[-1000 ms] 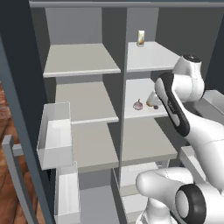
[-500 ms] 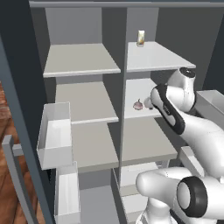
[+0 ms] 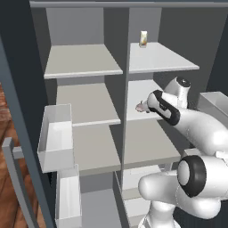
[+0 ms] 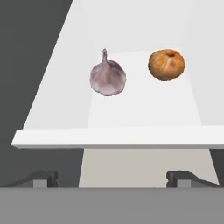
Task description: Take the tangerine and garlic from the fridge shelf and place them in the freezer drawer to begin freezing them.
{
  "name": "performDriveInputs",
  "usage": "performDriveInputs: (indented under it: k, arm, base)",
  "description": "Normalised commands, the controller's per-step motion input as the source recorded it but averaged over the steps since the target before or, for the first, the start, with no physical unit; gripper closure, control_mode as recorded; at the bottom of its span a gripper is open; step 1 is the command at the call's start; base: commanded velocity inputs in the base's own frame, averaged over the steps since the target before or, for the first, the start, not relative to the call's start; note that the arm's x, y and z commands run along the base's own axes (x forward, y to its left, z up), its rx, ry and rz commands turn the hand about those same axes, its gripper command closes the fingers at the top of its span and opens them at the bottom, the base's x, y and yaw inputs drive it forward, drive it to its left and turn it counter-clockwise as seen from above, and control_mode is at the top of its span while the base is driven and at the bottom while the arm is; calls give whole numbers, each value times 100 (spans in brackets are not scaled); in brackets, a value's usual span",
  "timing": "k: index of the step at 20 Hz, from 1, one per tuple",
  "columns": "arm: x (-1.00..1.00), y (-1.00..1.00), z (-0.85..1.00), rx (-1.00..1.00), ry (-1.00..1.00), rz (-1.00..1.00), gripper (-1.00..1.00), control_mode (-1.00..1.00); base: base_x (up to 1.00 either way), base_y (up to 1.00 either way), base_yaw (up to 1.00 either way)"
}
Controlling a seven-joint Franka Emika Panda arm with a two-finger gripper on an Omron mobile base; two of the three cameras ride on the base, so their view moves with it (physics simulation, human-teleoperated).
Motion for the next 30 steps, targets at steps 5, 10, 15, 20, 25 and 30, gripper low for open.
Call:
performDriveInputs:
  k: [5,10,15,20,25,30]
  arm:
    - [50,14,-32,0,-1,0,-100,-100]
    - [61,6,-18,0,0,0,-100,-100]
    - [49,0,-9,0,0,0,-100,-100]
    - [40,0,-24,0,0,0,-100,-100]
    - [40,4,-23,0,0,0,-100,-100]
    - [35,0,-24,0,0,0,-100,-100]
  base:
    - [0,0,0]
    - [0,0,0]
    - [0,0,0]
    - [0,0,0]
    - [0,0,0]
    - [0,0,0]
